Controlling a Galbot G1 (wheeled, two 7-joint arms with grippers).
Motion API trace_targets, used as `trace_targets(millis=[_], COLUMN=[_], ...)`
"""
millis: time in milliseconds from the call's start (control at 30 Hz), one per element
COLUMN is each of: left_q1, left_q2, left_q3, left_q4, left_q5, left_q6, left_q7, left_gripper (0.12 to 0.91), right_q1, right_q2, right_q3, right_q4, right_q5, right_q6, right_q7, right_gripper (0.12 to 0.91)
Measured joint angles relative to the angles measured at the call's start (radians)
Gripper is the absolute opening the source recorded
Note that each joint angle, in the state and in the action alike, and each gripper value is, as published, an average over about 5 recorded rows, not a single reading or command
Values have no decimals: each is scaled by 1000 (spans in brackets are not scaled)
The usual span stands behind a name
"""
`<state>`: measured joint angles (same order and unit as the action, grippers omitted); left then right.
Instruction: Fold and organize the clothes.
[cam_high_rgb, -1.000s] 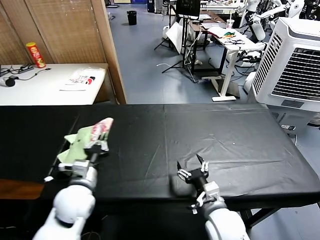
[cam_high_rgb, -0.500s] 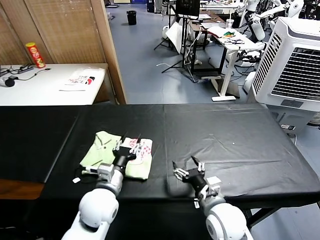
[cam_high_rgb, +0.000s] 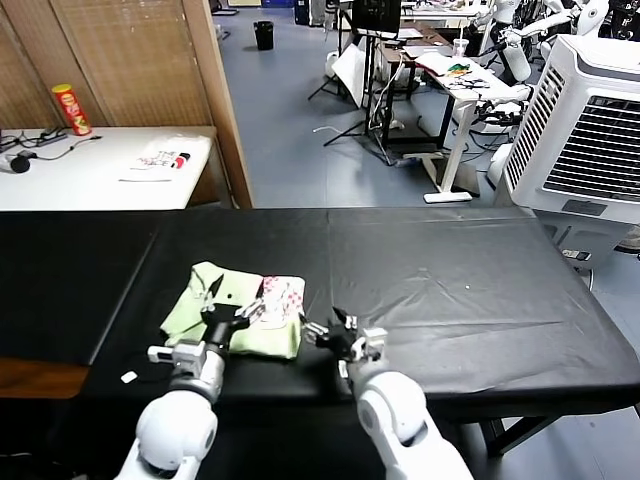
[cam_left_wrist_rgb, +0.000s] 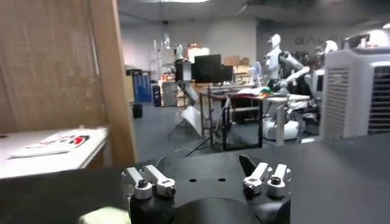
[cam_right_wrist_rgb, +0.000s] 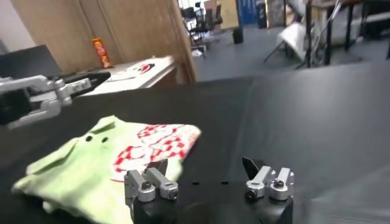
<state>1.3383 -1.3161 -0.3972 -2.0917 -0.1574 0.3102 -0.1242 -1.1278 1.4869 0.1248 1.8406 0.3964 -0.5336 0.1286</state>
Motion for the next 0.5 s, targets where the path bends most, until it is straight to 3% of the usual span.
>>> trace_targets(millis=[100,233,500], left_q1=[17,32,59], left_q2=[-1,-1,0], left_q3=[-11,-22,-43], left_q4=[-9,-14,-24], left_q5=[0,0,0], left_q6=[-6,-17,-28], left_q7=[-4,-15,-20], left_gripper=[798,798,798], right_q1=[30,60,95], right_q2=[34,65,71], right_q3=[-3,-3,2], right_q4=[-56,-117,-160], right_q5=[5,17,25], right_q6=[10,14,9], right_q7=[-4,-11,-36], right_gripper=[764,654,242])
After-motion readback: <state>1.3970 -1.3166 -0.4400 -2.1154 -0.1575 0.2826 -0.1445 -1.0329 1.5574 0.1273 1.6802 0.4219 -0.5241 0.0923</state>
